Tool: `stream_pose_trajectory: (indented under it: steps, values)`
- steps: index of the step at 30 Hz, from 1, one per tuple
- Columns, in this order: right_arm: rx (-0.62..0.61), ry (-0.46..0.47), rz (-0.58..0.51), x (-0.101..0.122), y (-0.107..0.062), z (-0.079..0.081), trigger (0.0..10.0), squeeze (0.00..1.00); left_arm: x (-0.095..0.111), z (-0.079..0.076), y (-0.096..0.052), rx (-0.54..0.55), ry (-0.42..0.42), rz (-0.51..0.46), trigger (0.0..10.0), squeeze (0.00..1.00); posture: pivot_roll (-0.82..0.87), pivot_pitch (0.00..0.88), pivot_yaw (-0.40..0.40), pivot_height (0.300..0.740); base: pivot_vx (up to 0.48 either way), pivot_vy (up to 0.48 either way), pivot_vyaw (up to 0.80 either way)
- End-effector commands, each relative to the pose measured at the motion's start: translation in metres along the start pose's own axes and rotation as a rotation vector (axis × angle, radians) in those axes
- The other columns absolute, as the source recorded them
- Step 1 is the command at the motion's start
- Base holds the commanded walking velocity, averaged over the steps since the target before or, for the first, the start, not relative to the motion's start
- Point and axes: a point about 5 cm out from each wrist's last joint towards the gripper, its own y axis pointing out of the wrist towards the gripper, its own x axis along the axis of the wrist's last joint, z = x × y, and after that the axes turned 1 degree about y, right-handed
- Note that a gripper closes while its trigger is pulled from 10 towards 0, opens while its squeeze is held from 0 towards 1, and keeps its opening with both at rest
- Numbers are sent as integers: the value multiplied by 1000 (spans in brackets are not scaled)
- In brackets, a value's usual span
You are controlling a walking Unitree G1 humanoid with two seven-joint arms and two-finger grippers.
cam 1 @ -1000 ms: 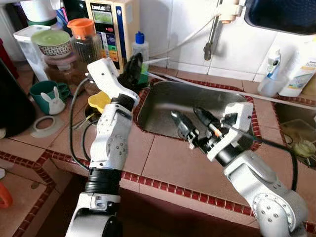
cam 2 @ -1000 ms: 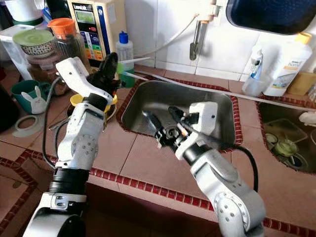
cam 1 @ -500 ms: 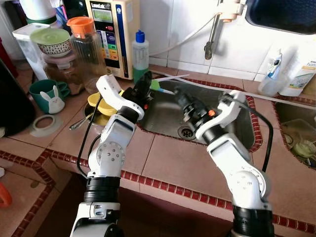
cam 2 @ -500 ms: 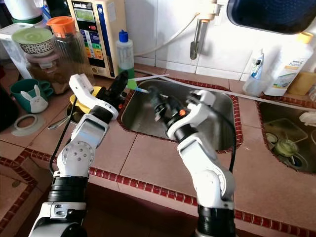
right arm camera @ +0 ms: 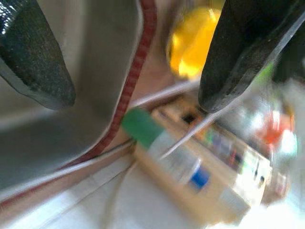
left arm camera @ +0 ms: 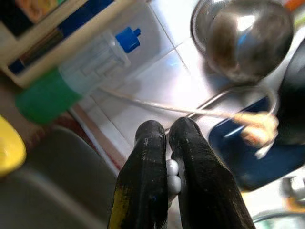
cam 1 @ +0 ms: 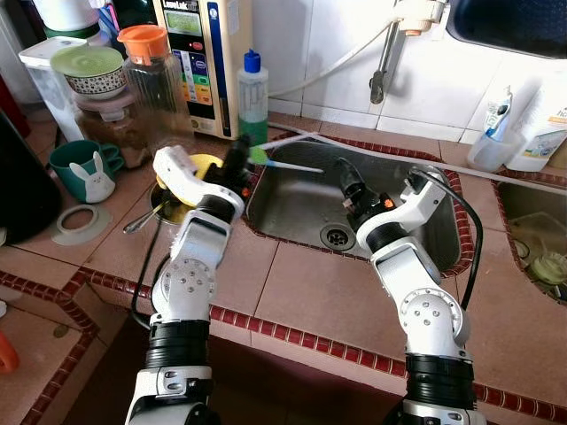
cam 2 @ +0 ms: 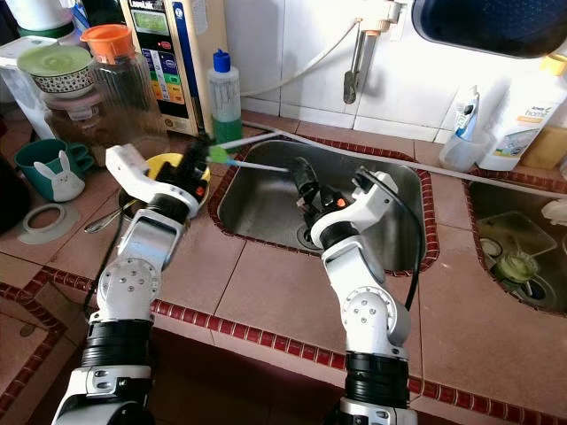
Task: Kitchen organization
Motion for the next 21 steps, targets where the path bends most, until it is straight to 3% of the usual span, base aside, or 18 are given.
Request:
stream_pose_trajectory:
  steps: [1,5,6,7,9,11,12,13,14,16,18,19,21]
  values:
    - [63,-176,25,-3,-2,9,10000,0,-26,-24,6,-20,-75,40,0,0,101,0,-30,740,0,0,0]
    - [119,-334,57,-4,-7,8,10000,0,-32,-22,6,-25,-78,70,0,0,98,0,-27,740,0,0,0]
    - [157,-464,92,-7,-10,7,10000,0,-37,-20,7,-1,-71,86,0,0,98,0,-26,740,0,0,0]
    - [157,-464,92,-7,-10,7,10000,0,-37,-20,7,-1,-71,86,0,0,98,0,-26,740,0,0,0]
    - [210,-627,139,-12,-16,1,10000,0,-42,-22,10,8,-51,91,0,0,96,0,-25,740,0,0,0]
    - [224,-691,143,-11,-18,-2,10000,0,-42,-25,12,-1,-44,89,0,0,94,0,-26,740,0,0,0]
    - [221,-795,134,-7,-19,-7,10000,0,-42,-28,15,-8,-26,91,0,0,92,0,-26,740,0,0,0]
    - [221,-795,134,-7,-19,-7,10000,0,-42,-28,15,-8,-26,91,0,0,92,0,-26,740,0,0,0]
    - [220,-903,108,0,-17,-10,10000,0,-44,-31,16,-2,-21,111,0,0,91,0,-27,740,0,0,0]
    - [240,-1003,94,3,-15,-11,10000,0,-48,-34,15,-6,-69,129,0,0,94,0,-27,740,0,0,0]
    - [253,-1046,91,3,-13,-10,10000,0,-51,-35,14,-8,-81,138,0,0,99,0,-30,740,0,0,0]
    - [293,-1147,96,0,-13,-9,10000,0,-54,-37,14,-14,-102,144,0,0,100,0,-30,740,0,0,0]
    - [333,-1218,102,-3,-11,-8,10000,0,-54,-45,15,-47,-147,140,0,0,104,0,-31,740,0,0,0]
